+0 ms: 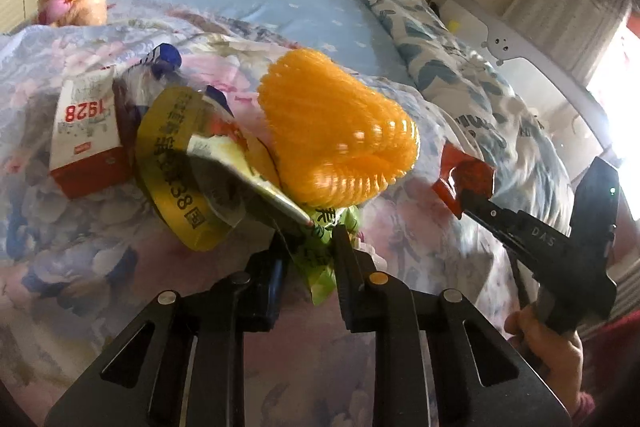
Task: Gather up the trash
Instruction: 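Grasp the yellow-green snack bag with the left tool while the right tool grasps the orange chip bag, then carry the snack bag and orange chip bag with both tools over the bin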
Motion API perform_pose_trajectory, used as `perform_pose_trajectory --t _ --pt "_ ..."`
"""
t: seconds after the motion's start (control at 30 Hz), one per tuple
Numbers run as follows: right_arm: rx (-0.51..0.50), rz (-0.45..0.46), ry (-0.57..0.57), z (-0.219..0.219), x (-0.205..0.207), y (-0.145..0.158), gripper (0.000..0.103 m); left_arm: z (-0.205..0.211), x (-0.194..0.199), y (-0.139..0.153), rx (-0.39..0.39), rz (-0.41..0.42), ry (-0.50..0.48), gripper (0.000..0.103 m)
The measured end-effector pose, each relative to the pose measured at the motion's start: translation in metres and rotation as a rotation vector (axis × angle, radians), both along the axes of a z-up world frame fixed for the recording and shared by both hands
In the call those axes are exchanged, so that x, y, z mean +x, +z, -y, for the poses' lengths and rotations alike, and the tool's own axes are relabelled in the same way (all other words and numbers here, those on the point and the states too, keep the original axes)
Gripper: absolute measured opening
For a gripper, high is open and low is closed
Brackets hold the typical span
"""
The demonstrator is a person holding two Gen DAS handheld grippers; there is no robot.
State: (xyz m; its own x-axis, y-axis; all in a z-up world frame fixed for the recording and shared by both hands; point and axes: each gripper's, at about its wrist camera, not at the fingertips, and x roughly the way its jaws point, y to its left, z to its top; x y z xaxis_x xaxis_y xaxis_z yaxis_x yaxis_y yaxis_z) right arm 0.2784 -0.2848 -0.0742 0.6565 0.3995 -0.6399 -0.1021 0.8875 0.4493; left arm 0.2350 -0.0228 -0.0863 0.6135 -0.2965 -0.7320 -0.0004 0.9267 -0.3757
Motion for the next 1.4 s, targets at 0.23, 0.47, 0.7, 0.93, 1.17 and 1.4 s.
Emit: perform_pose_trajectory --t 0.23,0.47,0.7,0.93,1.17,1.4 --pt "0.004 0.046 0.047 -0.005 -0.033 0.011 0.009 -0.004 -0.033 0.009 -0.015 0.012 -0.043 0.019" --pt "0.014 0.069 0.049 -0.002 -0.078 0.019 0.009 0.011 -0.072 0.019 -0.025 0.022 -0.122 0.019" --pt "0.014 0.087 0.028 0.012 -0.119 0.025 0.009 0.042 -0.094 0.029 -0.024 0.036 -0.224 0.019" --pt "0.012 0.102 -0.020 0.035 -0.154 0.031 0.009 0.072 -0.107 0.033 -0.019 0.041 -0.304 0.019" --pt "0.011 0.110 -0.077 0.063 -0.180 0.033 0.009 0.098 -0.117 0.037 -0.014 0.044 -0.371 0.019" --pt "0.005 0.115 -0.126 0.089 -0.198 0.034 0.009 0.127 -0.123 0.041 -0.006 0.046 -0.434 0.019"
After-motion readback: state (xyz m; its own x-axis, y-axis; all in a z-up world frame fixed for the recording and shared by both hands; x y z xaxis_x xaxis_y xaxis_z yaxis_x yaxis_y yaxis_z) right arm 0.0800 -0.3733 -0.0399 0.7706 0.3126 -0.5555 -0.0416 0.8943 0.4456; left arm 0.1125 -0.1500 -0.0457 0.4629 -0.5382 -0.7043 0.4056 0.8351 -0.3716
